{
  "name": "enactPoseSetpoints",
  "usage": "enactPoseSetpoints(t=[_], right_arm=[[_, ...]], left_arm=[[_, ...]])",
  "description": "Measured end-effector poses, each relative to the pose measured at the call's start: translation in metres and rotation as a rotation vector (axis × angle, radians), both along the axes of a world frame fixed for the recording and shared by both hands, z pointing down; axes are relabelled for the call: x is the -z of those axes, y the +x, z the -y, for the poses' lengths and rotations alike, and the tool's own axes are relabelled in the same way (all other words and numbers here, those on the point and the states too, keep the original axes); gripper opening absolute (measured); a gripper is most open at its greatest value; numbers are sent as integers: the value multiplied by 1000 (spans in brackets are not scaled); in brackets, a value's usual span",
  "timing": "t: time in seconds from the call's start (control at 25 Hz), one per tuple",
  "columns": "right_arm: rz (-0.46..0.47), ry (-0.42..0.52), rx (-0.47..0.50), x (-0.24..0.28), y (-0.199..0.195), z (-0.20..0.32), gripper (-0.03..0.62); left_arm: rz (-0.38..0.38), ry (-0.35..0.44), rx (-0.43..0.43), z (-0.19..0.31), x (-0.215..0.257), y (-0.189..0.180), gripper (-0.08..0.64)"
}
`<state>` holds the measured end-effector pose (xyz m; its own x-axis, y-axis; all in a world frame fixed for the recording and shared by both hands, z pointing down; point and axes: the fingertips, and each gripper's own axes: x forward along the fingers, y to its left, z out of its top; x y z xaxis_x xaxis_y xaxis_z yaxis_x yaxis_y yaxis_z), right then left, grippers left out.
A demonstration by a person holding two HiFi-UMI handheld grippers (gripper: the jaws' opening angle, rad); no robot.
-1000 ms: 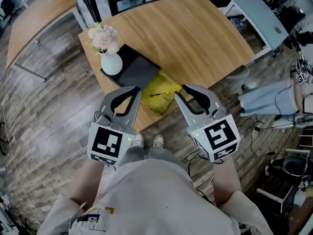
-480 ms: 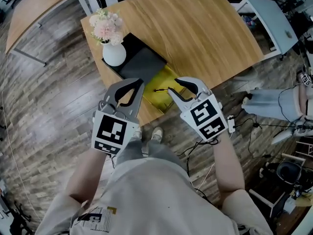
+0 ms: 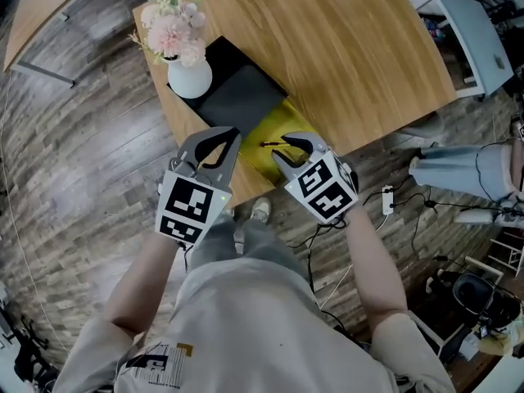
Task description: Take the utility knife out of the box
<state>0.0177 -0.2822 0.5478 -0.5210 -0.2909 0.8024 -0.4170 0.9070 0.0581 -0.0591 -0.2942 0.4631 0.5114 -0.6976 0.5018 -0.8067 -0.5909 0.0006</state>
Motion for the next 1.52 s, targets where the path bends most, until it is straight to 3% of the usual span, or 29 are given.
enactPoseSetpoints(t=[0.56, 1.0, 1.24, 1.52], right_arm=[[-235, -74, 169, -119, 8, 16, 127], [-363, -87, 265, -161, 14, 20, 124], [-377, -113, 279, -170, 11, 13, 90], [-342, -126, 204, -167, 13, 10, 60]], left_arm=[[96, -136, -18, 15, -78, 2, 2], [61, -233, 6, 11, -110, 8, 2], [53, -258, -8, 2, -117, 11, 2], [46, -267, -19, -7, -117, 16, 2]])
